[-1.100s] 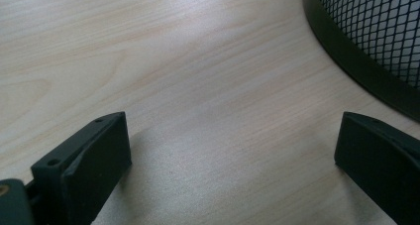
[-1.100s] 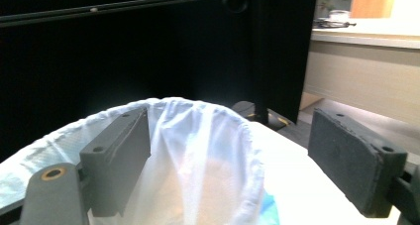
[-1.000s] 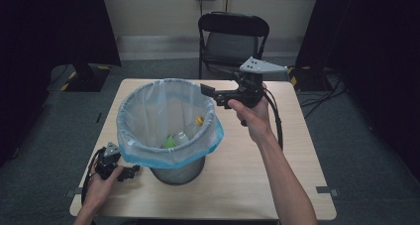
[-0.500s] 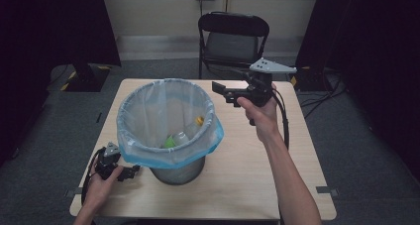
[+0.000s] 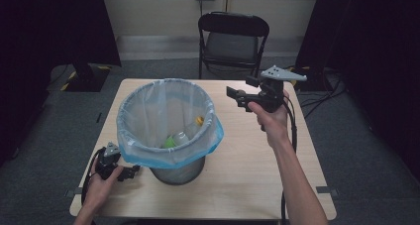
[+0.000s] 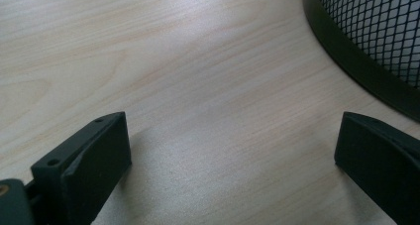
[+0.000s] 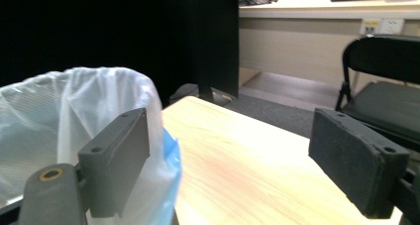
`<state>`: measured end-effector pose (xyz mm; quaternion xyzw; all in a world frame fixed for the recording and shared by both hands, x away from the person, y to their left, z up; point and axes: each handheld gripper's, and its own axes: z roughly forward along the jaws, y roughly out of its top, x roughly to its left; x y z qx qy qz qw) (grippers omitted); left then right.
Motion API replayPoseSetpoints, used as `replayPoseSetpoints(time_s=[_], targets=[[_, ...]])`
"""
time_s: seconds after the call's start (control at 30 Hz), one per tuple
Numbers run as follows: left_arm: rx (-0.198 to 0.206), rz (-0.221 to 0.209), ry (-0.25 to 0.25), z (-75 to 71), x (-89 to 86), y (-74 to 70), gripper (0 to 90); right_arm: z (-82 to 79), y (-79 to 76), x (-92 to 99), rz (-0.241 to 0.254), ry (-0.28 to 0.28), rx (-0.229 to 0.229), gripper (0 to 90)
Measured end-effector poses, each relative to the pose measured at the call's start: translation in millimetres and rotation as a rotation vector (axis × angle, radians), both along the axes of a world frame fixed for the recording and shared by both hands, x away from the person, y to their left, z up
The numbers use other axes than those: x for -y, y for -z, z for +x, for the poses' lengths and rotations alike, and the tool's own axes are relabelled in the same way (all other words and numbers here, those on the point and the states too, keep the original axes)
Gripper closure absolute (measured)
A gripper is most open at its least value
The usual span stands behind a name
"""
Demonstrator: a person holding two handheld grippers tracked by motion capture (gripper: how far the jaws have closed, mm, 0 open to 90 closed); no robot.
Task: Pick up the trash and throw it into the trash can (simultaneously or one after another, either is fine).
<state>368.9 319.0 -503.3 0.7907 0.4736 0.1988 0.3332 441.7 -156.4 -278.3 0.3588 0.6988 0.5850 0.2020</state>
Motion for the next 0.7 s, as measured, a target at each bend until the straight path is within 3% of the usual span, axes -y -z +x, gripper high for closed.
replayPoseSetpoints(time_s=[0.1, 0.27, 0.7], targets=[[0.000, 0.000, 0.000, 0.0, 0.0, 0.0, 0.4, -1.0, 6.2, 9.2, 0.018, 0.047, -0.008, 15.3], [0.001, 0.003, 0.000, 0.0, -0.1, -0.1, 0.4, -3.2, 12.4, 14.8, 0.019, 0.067, -0.006, 15.4], [0.000, 0.000, 0.000, 0.0, 0.0, 0.0, 0.4, -4.5, 41.4, 35.0, -0.041, 0.113, -0.079, 15.8]])
